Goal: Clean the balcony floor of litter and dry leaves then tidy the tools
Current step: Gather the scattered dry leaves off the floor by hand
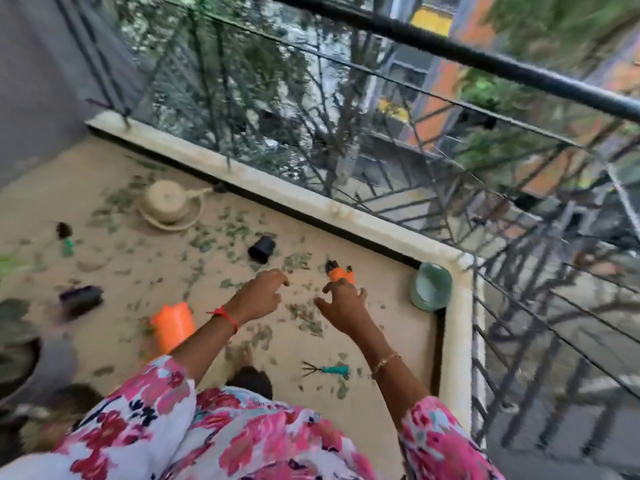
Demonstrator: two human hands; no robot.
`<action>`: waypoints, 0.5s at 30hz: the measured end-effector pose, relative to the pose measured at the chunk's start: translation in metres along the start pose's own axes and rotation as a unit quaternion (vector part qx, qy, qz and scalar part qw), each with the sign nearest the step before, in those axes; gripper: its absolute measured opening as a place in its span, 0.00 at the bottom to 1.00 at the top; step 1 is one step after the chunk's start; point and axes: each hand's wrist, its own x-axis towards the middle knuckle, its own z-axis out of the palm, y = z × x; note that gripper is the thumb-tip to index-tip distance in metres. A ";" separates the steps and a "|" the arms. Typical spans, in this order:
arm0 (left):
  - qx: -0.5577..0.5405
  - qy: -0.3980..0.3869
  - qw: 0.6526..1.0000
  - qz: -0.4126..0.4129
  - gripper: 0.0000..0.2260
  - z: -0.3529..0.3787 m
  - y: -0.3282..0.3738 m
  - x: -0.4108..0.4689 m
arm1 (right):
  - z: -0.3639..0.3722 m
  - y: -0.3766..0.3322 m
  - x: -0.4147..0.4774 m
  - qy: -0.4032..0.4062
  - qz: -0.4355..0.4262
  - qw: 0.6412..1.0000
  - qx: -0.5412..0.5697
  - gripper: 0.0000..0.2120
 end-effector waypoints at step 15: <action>0.039 0.062 0.989 -0.129 0.28 -0.142 -0.216 0.076 | 0.000 -0.222 0.236 -0.092 -0.184 0.977 -0.058 0.17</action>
